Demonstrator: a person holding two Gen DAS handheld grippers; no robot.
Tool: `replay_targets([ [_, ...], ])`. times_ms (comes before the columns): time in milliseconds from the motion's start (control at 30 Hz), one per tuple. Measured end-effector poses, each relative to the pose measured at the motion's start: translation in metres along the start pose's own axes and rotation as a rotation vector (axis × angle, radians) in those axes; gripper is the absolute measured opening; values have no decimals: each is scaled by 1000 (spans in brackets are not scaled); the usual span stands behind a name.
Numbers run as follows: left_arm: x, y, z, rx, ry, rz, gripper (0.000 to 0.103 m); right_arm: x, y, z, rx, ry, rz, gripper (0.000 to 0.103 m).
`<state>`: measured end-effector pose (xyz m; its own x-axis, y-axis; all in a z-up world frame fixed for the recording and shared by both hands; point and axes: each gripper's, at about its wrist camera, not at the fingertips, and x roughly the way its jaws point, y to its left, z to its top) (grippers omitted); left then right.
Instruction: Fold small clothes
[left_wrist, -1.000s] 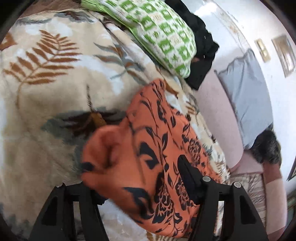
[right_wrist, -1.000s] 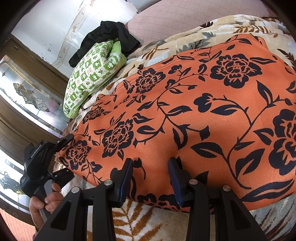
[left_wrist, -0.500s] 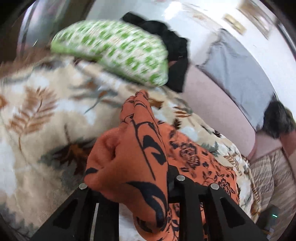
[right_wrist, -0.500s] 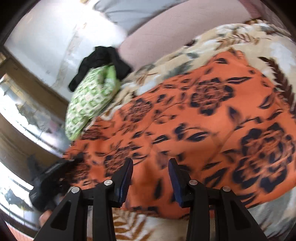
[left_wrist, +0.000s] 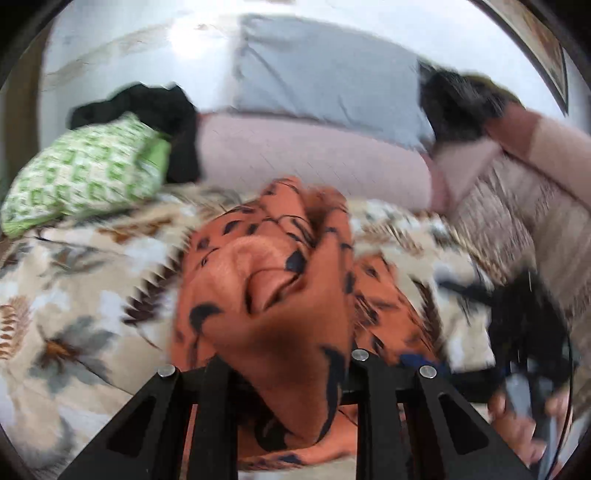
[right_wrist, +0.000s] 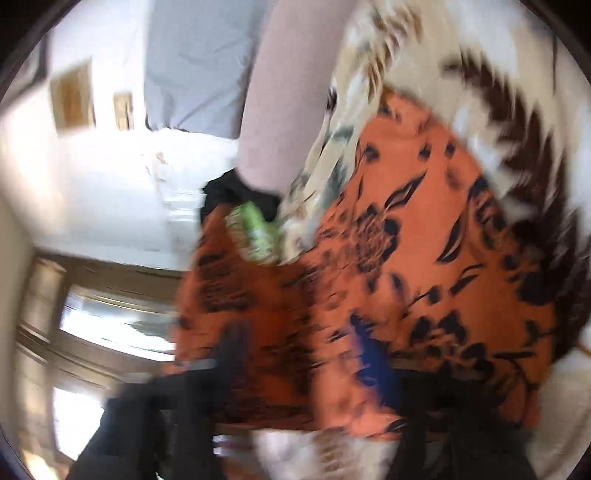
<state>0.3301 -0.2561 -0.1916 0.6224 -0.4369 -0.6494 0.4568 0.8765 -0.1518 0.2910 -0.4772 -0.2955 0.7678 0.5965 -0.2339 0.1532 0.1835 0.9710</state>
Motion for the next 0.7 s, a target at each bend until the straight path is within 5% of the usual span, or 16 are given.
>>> replay_targets([
  [133, 28, -26, -30, 89, 97, 1, 22, -7, -17, 18, 93, -5, 72, 90],
  [400, 28, -17, -39, 96, 101, -40, 22, 33, -30, 61, 134, 42, -26, 91],
  [567, 28, -20, -44, 143, 90, -42, 22, 76, 3, 78, 9, 120, -206, 91],
  [700, 28, -21, -44, 163, 85, -50, 22, 117, 28, 86, -139, 220, -449, 86],
])
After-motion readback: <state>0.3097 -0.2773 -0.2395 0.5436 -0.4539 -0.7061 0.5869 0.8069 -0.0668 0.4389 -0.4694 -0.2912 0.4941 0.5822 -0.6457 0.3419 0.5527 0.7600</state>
